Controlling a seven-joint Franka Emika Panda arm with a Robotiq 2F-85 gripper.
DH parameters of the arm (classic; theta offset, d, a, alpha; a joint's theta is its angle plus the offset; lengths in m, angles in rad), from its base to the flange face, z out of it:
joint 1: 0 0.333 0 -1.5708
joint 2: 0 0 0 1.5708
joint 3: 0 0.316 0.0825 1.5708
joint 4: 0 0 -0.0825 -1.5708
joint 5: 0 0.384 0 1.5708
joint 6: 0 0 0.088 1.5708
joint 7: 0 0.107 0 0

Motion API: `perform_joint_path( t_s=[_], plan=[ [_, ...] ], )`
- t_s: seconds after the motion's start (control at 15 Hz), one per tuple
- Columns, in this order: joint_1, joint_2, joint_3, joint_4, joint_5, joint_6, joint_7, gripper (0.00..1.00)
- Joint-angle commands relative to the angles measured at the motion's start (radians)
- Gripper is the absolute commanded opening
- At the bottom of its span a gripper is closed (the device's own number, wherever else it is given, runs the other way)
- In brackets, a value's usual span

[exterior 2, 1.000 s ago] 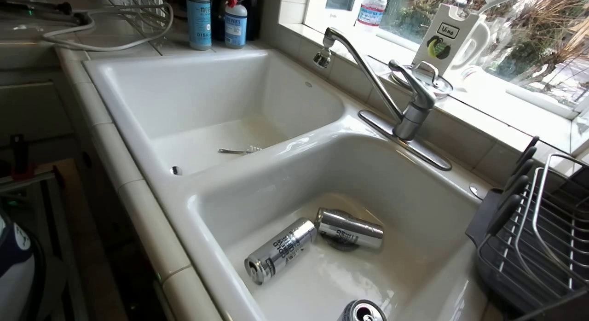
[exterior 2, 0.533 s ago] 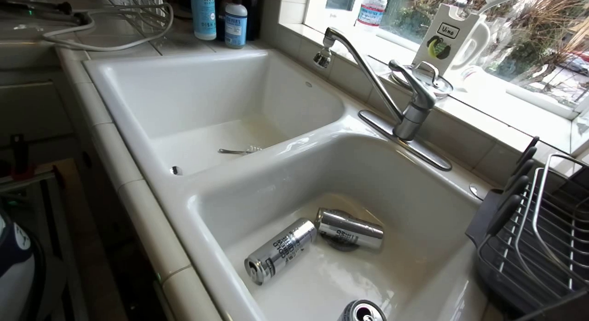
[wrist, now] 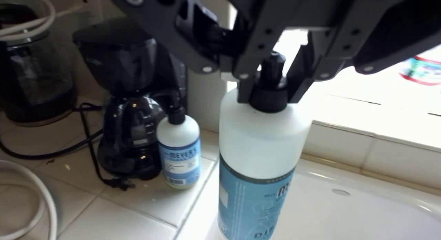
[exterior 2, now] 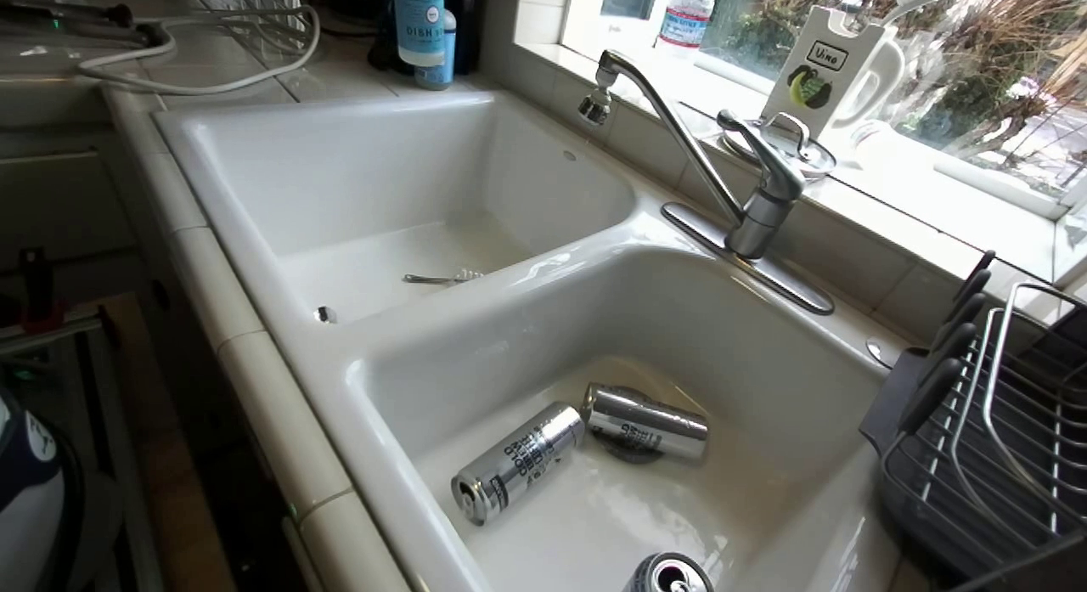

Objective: Move the blue bottle to the right side of the sink

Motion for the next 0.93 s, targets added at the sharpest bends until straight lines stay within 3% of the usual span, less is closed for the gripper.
perform_joint_path(
  t_s=[0.0,0.53,0.67,0.73,0.8,0.87],
  plan=[
    [-0.068,-0.242,-0.010,-0.164,0.005,-0.095,0.100,0.07],
    [-0.303,-0.549,-0.082,-0.290,-0.037,-0.318,0.182,0.07],
    [-0.380,-0.585,-0.107,-0.294,-0.056,-0.326,0.191,0.07],
    [-0.395,-0.574,-0.101,-0.290,-0.048,-0.277,0.201,0.07],
    [-0.366,-0.545,-0.105,-0.268,-0.025,-0.308,0.154,0.30],
    [-0.387,-0.555,-0.109,-0.268,-0.027,-0.304,0.155,0.30]
  ],
)
